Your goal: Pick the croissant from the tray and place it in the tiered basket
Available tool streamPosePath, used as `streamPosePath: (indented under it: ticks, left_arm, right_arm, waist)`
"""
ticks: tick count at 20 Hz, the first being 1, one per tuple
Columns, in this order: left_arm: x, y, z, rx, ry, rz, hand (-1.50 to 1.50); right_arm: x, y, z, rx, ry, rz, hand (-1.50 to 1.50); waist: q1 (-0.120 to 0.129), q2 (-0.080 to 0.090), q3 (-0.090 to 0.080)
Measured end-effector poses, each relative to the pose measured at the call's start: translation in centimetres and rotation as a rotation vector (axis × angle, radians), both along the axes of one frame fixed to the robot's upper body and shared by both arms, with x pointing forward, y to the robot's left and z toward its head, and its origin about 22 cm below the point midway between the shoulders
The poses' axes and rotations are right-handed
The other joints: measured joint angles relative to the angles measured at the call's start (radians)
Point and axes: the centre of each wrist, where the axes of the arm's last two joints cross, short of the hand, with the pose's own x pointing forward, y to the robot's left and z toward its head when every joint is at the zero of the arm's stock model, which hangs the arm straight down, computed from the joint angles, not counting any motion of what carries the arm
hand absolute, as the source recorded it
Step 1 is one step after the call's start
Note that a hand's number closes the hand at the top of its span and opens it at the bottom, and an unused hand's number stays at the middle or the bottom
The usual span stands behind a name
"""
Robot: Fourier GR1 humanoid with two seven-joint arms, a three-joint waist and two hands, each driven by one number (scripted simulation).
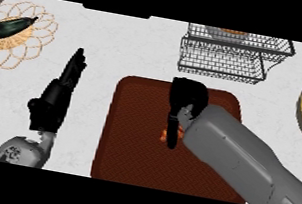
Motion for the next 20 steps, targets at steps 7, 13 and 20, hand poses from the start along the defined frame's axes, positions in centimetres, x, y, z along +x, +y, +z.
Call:
streamPosePath:
  ticks: [7,13,20]
  left_arm:
    - [0.4,0.3,0.2,-0.006,-0.001,-0.007,0.0]
    - [0.7,-0.3,0.2,-0.003,-0.003,-0.006,0.0]
    - [0.7,0.1,0.2,0.003,-0.01,-0.003,0.0]
  right_arm:
    - [0.1,0.1,-1.0,0.019,0.016,-0.018,-1.5]
    - [0.7,-0.1,-2.7,0.002,0.043,-0.046,-1.5]
    - [1.0,-0.5,-4.5,-0.023,0.055,-0.072,-1.5]
  waist:
    - [0.003,0.002,0.0]
    - [0.007,0.004,0.0]
    - [0.007,0.004,0.0]
